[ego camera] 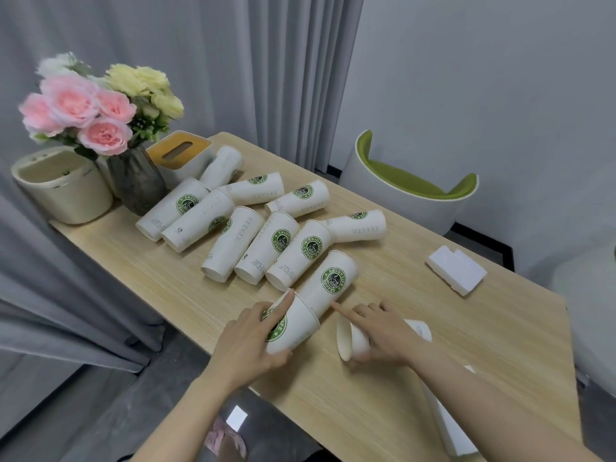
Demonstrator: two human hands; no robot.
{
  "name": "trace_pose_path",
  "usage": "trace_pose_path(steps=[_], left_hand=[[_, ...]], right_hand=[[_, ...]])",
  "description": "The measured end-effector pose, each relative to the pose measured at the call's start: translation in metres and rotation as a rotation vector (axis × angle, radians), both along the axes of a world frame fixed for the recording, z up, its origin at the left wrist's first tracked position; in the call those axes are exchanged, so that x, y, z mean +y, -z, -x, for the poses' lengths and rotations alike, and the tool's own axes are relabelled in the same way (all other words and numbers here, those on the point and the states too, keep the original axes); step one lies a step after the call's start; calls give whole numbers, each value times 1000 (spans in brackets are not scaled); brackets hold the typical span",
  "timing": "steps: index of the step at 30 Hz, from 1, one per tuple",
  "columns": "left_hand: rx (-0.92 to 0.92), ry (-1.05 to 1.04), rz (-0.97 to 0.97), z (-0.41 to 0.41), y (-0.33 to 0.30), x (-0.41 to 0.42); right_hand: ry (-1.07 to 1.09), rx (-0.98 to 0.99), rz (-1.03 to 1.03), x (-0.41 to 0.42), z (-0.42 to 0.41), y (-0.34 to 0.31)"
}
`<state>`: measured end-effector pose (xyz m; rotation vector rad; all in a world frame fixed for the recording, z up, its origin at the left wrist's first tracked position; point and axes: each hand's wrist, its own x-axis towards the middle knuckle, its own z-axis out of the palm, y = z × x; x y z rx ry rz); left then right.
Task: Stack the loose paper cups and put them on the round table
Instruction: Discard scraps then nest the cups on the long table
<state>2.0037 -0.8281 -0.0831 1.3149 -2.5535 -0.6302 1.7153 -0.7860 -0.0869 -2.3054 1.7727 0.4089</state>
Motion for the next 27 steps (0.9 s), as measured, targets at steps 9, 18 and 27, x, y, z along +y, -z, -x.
trace_pose_path(steps=[9, 18, 27], left_hand=[[4, 55, 8, 18, 0, 6], [-52, 161, 59, 49, -9, 13], [-58, 270, 74, 76, -11, 16]], right_hand=[[330, -438, 108, 12, 6, -8], [658, -1031, 298, 29, 25, -36], [1021, -1416, 552, 44, 50, -68]])
